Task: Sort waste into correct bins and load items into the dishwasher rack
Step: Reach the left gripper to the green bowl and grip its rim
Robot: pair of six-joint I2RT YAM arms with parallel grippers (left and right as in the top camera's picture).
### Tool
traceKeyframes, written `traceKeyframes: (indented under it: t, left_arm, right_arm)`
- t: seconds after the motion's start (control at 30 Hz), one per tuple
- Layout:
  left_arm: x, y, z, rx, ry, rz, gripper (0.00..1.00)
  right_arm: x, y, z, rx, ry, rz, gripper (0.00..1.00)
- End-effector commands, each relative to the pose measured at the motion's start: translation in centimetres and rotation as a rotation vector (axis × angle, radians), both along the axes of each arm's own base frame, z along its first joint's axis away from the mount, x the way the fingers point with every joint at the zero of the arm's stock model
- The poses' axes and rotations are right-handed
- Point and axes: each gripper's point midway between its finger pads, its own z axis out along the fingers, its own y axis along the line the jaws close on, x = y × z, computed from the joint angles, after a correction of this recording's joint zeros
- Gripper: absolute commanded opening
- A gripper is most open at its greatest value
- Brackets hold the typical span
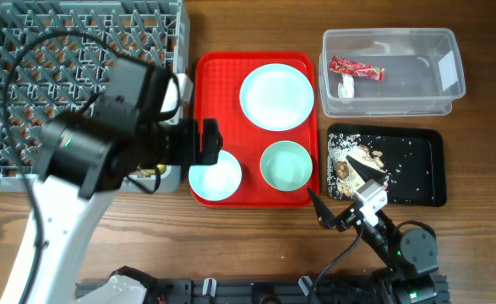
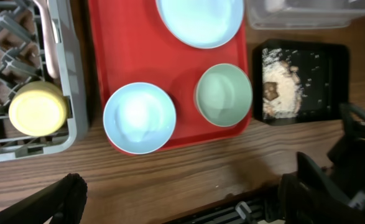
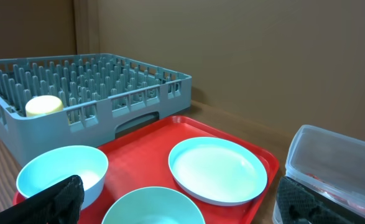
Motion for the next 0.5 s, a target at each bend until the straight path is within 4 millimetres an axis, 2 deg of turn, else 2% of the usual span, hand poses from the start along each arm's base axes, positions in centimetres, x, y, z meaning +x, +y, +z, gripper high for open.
traceKeyframes:
  t: [0.0, 0.03, 0.1, 0.17, 0.27, 0.33, 0.47]
  left_arm:
    - [-0.7, -0.4, 0.7, -0.041, -0.004, -0.002, 1.00]
    - [-0.9, -0.5, 0.6, -0.039, 0.005, -0.003, 1.00]
    - [-0.9, -0.6, -0.3, -0.013, 0.025, -0.008, 0.93]
    - [-0.7, -0.6, -1.6, 0.016, 0.052, 0.015, 0.84]
    - [-0.3, -1.7, -5.0, 0.033, 0.106, 0.006, 0.77]
    - [0.2, -3.2, -8.3, 0.035, 0.133, -0.010, 0.77]
    - [1.0, -6.0, -13.1, 0.034, 0.145, -0.074, 0.65]
  right_arm:
    - [0.1, -0.2, -0.1, 0.011, 0.010, -0.012, 1.00]
    - [0.1, -0.2, -0.1, 0.011, 0.010, -0.012, 1.00]
    - [0.2, -0.2, -0.1, 0.011, 0.010, -0.012, 1.00]
    - [0.1, -0.2, -0.1, 0.011, 0.010, -0.012, 1.00]
    - [0.1, -0.2, -0.1, 0.011, 0.010, -0.012, 1.00]
    - [0.1, -0.2, -0.1, 0.011, 0.010, -0.012, 1.00]
    - [0.1, -0.2, -0.1, 0.011, 0.010, -0.012, 1.00]
